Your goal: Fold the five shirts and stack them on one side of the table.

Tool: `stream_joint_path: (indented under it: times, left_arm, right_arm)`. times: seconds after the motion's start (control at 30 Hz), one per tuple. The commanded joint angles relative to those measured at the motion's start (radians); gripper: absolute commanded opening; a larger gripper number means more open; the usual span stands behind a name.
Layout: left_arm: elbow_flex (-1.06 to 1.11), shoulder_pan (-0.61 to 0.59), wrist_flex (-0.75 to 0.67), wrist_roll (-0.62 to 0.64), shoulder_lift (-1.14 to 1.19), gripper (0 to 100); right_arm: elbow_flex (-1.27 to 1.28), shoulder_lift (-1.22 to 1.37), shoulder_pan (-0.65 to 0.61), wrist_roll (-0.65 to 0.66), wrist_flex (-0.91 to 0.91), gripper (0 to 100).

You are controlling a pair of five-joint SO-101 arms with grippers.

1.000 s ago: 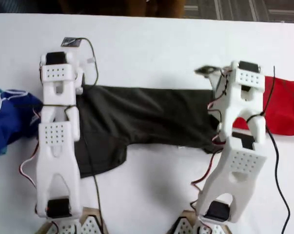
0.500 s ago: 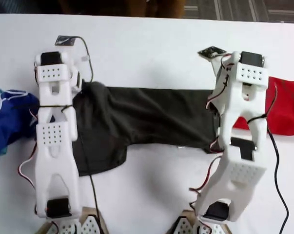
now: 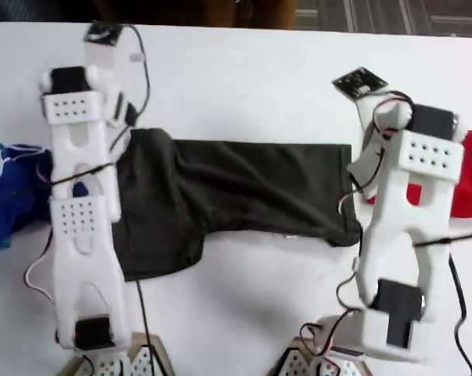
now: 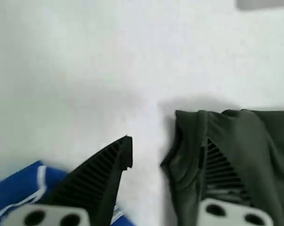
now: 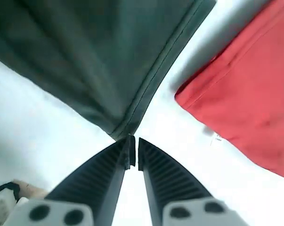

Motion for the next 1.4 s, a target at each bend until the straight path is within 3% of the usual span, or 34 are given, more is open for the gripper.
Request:
stream_joint_path:
  times: [0.0, 0.27, 0.47, 0.73, 0.87, 1.07, 1.27, 1.37]
  left_arm:
    - [0.17, -0.043, 0.02, -0.049, -0.238, 25]
    - [0.978, -0.043, 0.008, -0.261, -0.776, 25]
    - [1.488, -0.069, -0.092, -0.485, -1.106, 25]
    - [2.049, -0.068, -0.324, -0.643, -1.476, 25]
    - [2.206, -0.069, -0.385, -0.723, -1.596, 25]
    - [2.269, -0.074, -0.408, -0.822, -1.625, 25]
    - [2.42, -0.068, -0.597, -0.838, -1.634, 25]
    - [2.485, -0.069, -0.647, -0.913, -1.634, 25]
  right_arm:
    - [0.068, -0.127, 0.002, -0.014, -0.064, 1.9]
    - [0.216, -0.229, -0.007, -0.1, -0.157, 1.9]
    - [0.222, -0.231, -0.001, -0.1, -0.156, 1.9]
    - [0.226, -0.234, 0.001, -0.098, -0.148, 1.9]
    - [0.227, -0.234, 0.002, -0.098, -0.134, 1.9]
    - [0.227, -0.234, 0.002, -0.1, -0.048, 1.9]
    - [0.226, -0.234, 0.002, -0.101, 0.053, 1.9]
    - [0.222, -0.234, 0.002, -0.11, 0.088, 1.9]
